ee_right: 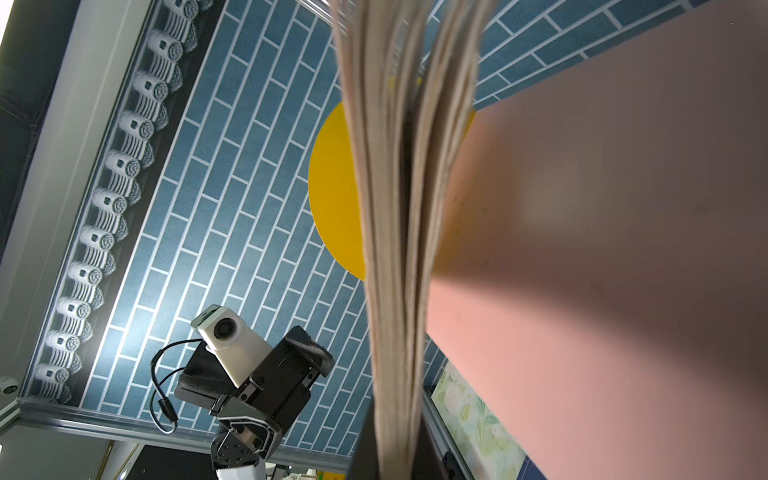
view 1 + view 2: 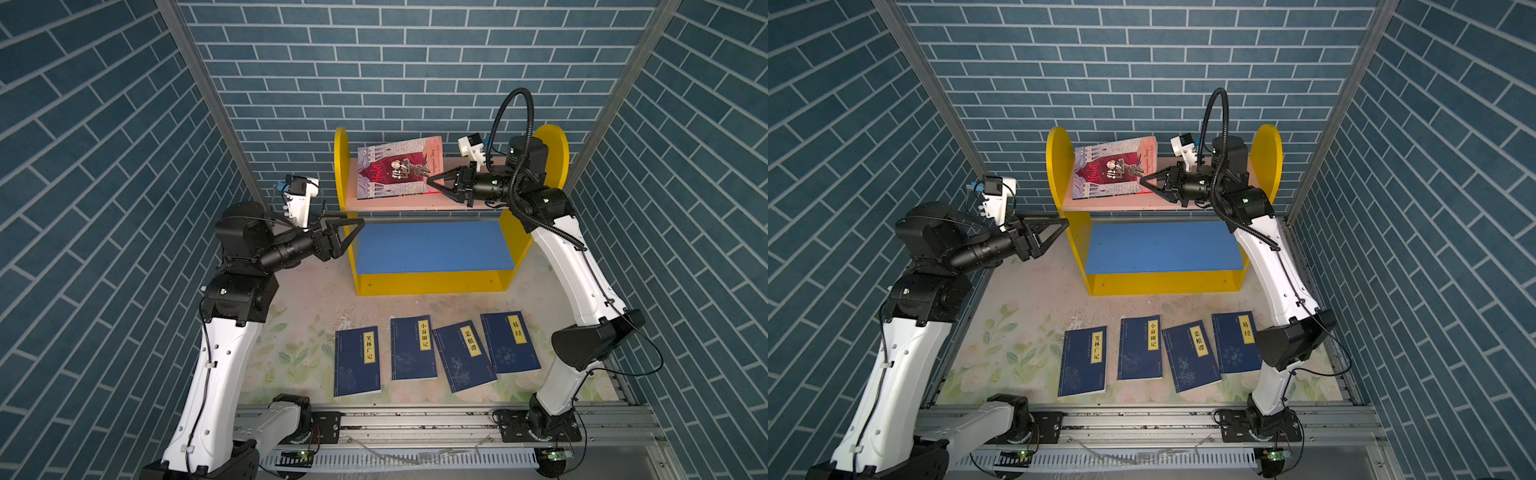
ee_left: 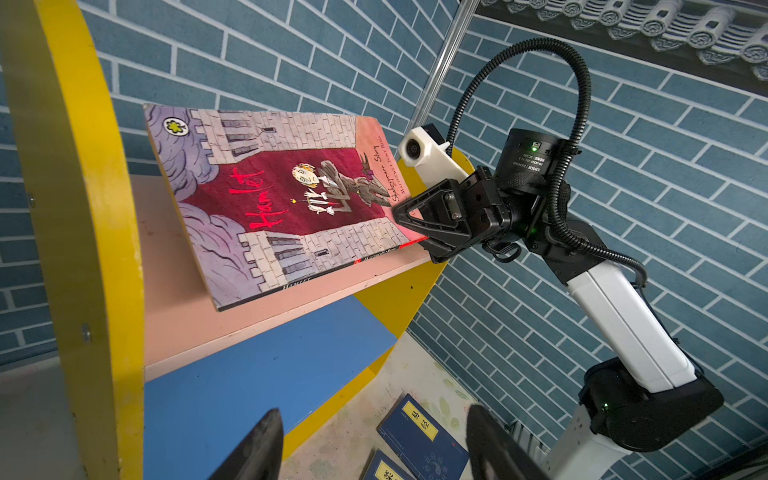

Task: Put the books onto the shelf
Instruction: 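Lower the paperback onto the pink upper shelf with the right gripper while the left opens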

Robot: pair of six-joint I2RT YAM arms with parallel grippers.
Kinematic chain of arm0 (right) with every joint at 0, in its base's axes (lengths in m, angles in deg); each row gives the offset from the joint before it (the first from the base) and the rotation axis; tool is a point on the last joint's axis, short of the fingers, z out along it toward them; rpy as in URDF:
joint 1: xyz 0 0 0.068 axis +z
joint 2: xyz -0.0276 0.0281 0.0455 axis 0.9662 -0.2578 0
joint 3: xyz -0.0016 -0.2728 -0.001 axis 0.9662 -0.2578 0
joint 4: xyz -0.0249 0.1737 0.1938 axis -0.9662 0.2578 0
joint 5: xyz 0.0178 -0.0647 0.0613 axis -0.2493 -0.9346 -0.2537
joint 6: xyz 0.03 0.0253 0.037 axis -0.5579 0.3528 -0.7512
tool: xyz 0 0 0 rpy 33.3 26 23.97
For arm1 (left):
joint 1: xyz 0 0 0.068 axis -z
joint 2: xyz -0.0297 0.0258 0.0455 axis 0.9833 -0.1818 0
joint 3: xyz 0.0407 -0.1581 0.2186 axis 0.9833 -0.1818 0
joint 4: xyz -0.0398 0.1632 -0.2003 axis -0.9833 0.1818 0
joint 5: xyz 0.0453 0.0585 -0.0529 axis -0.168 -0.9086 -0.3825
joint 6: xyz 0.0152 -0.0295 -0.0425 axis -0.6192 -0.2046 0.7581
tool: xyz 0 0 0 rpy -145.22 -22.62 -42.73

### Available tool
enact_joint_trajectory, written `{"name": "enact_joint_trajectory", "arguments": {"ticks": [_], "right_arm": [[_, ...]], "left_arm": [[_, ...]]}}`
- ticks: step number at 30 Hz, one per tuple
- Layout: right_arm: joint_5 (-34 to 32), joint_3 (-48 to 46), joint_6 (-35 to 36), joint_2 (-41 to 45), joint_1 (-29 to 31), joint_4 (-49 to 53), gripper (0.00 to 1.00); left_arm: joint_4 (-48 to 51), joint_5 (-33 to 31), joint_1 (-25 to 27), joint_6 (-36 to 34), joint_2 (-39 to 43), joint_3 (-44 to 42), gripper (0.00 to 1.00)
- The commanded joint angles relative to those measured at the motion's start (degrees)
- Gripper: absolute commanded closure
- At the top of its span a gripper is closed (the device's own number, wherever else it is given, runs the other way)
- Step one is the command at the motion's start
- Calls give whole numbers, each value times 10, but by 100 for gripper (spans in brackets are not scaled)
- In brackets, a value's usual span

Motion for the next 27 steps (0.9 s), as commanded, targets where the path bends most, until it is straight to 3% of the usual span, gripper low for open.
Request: {"name": "enact_joint_trajectory", "arguments": {"ticks": [1, 11, 22, 27], "right_arm": [[-10, 57, 29, -26, 14, 73, 100], [-60, 94, 30, -45, 17, 103, 100], [-55, 117, 32, -67, 18, 134, 100], [-57, 124, 31, -74, 18, 135, 88]], "left_arm": [[-21, 7, -3, -1, -2, 14, 29], [-12, -39, -3, 21, -3, 36, 29], [-20, -41, -3, 29, -2, 20, 29], [-28, -37, -3, 37, -2, 16, 29]]}}
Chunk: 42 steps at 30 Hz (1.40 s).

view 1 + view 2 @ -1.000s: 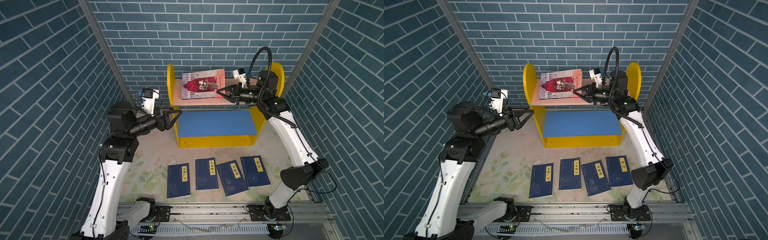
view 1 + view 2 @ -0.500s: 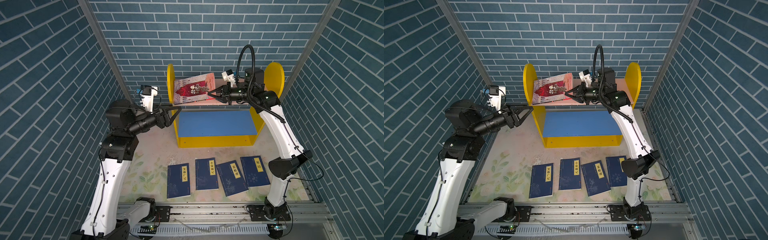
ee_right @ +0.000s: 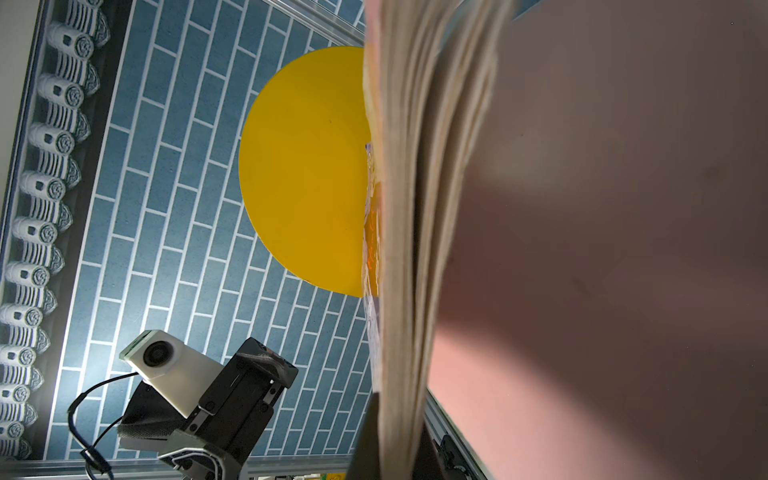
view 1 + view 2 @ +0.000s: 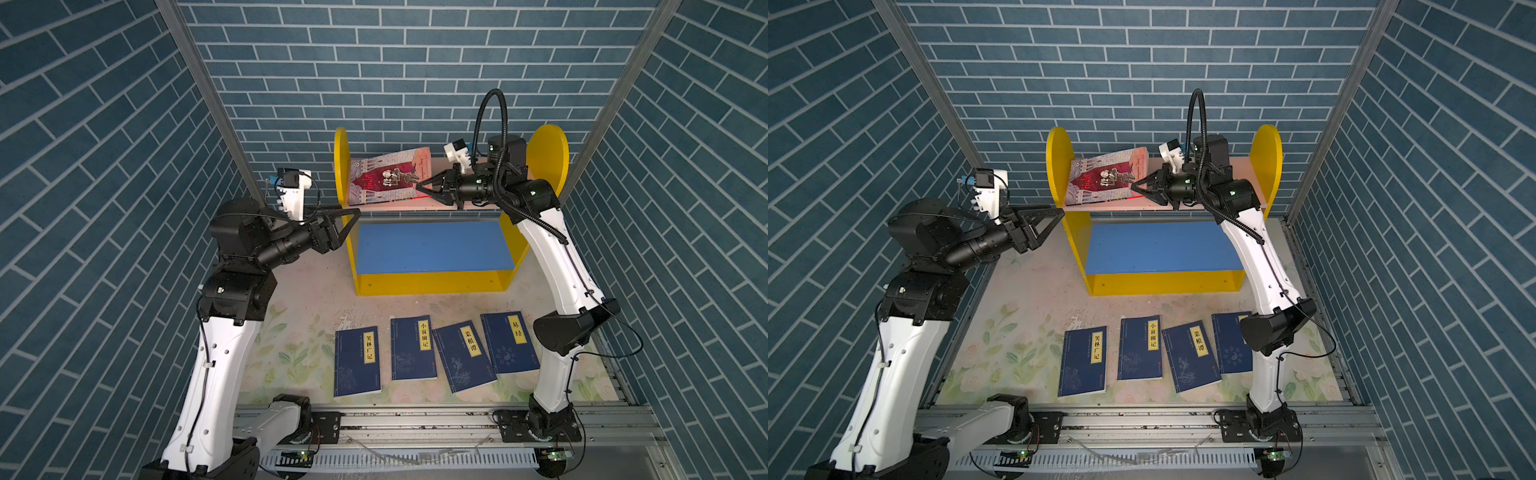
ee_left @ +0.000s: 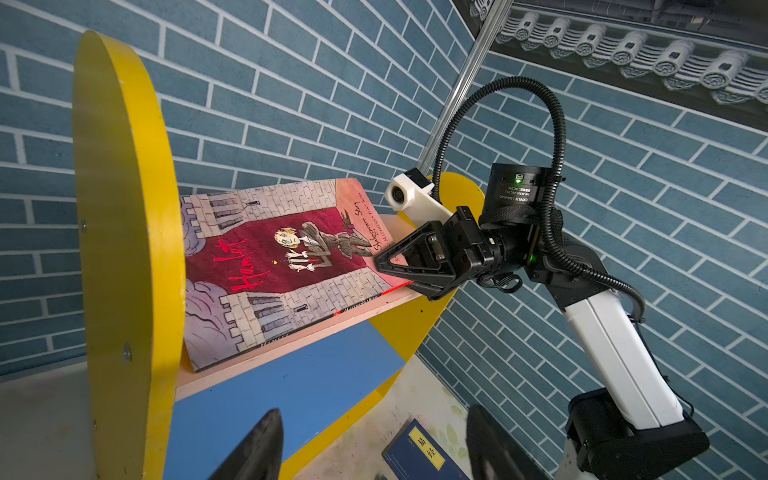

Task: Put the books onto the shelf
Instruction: 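Lower the paperback onto the pink upper shelf with the right gripper while the left opens, then push the paperback farther back on the pink shelf with the right gripper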

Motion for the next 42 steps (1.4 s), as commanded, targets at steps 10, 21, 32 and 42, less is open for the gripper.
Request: {"name": "enact_joint_trajectory", "arguments": {"ticks": [10, 21, 32, 42], "right_arm": [[-32, 60, 40, -30, 1, 51, 51], [-102, 101, 98, -39, 1, 122, 49], [-180, 129, 206, -35, 9, 162, 43], [-178, 135, 219, -49, 15, 162, 46]], "left_arm": [[-24, 3, -3, 7, 2, -6, 29], [-22, -3, -3, -5, 4, -10, 29], [-17, -12, -3, -20, 3, -12, 29], [-19, -15, -3, -21, -3, -17, 29]]}}
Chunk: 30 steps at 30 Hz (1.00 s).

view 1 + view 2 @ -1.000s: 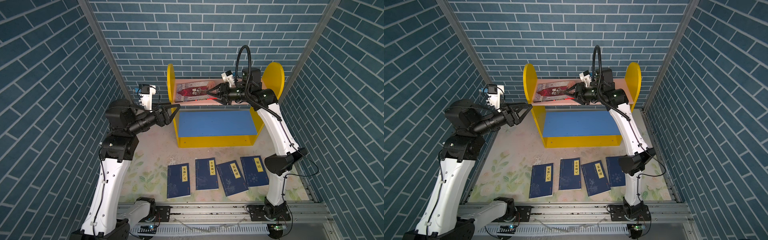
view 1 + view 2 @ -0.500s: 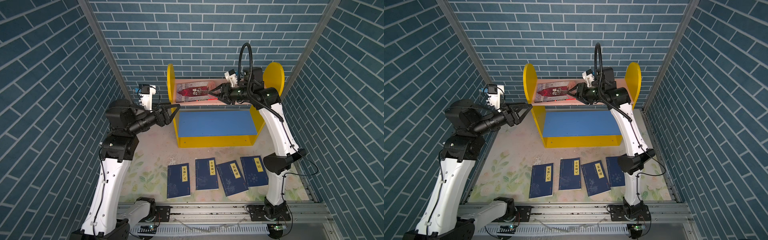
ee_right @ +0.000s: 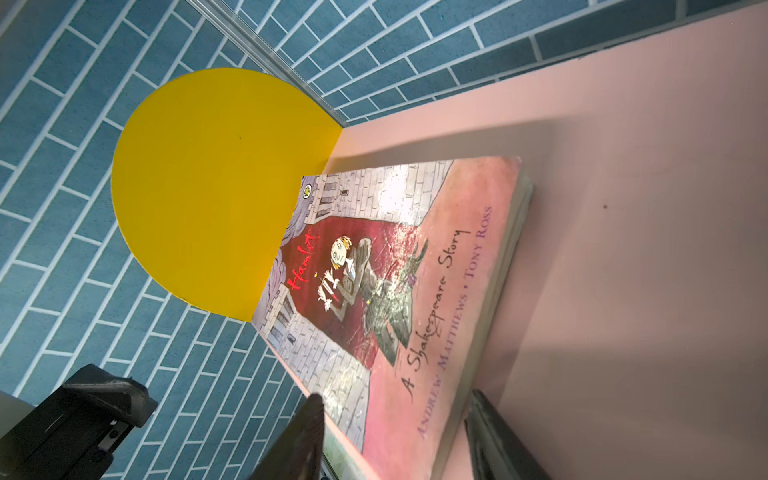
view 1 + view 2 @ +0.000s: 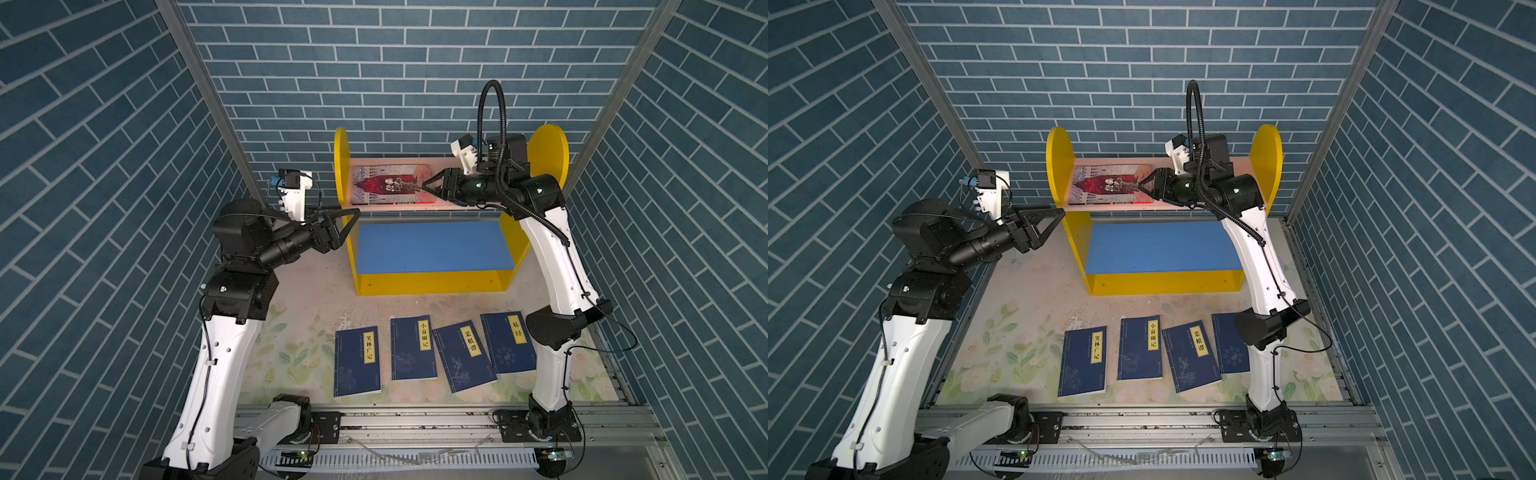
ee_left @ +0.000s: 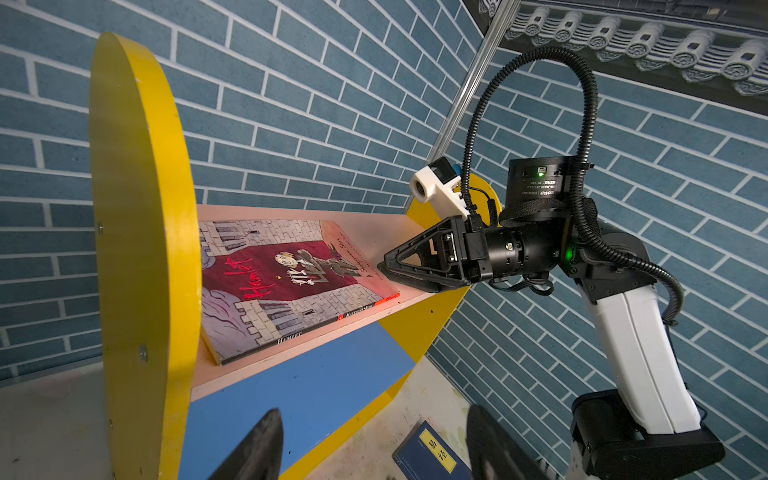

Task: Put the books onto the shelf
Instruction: 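Push the paperback farther back on the pink shelf with the right gripper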

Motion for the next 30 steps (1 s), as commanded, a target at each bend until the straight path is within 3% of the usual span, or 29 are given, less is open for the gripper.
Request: {"name": "enact_joint_trajectory", "arguments": {"ticks": [1, 21, 30], "right_arm": [[0, 16, 28, -13, 5, 10, 46], [-2, 31, 28, -29, 12, -1, 47], [-80, 37, 51, -30, 6, -4, 45]], "left_arm": [[-12, -2, -3, -8, -2, -6, 29], [-11, -12, -3, -22, -5, -7, 29], [-10, -14, -3, -24, -7, -8, 29]]}}
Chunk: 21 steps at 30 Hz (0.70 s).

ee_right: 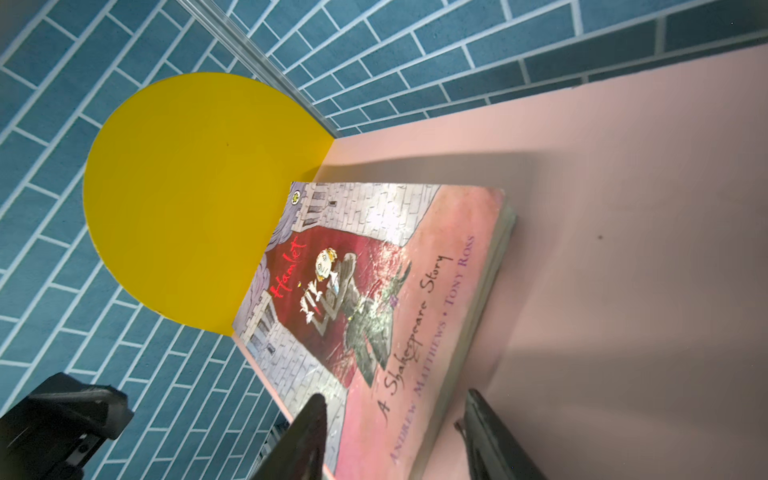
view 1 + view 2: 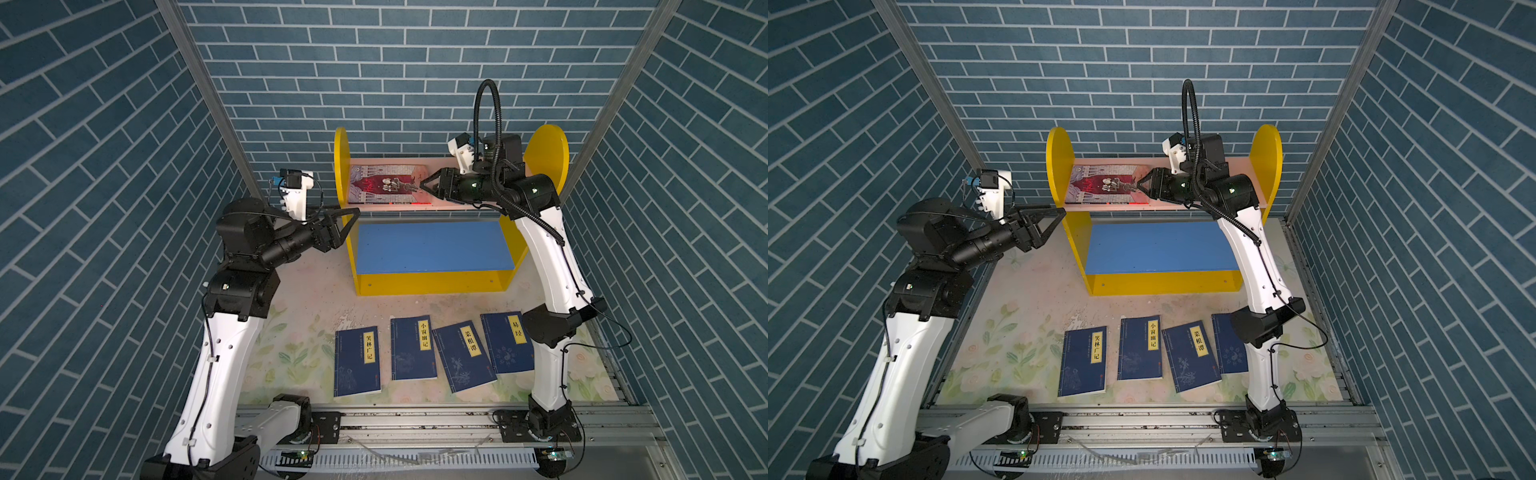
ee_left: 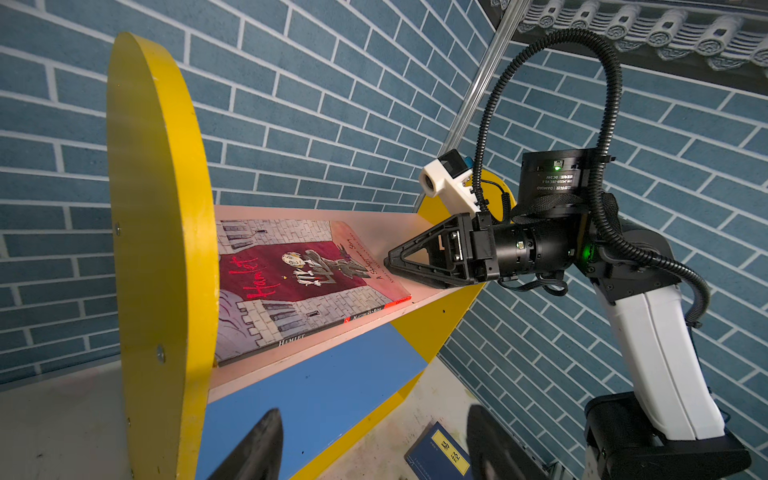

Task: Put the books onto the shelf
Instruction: 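Push the paperback farther back on the pink shelf with the right gripper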

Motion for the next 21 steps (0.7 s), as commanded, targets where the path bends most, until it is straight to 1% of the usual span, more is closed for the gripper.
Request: {"name": "enact_joint_trajectory", "arguments": {"ticks": [1, 8, 21], "right_arm": [[-29, 14, 25, -14, -4, -5, 45], [0, 29, 16, -38, -8, -29, 45], [50, 31, -1, -56, -8, -67, 46]], "left_arm": [[-9, -2, -3, -7, -1, -6, 29], [-10, -4, -3, -10, -6, -5, 29], [-16, -4, -3, -7, -9, -2, 29]]}}
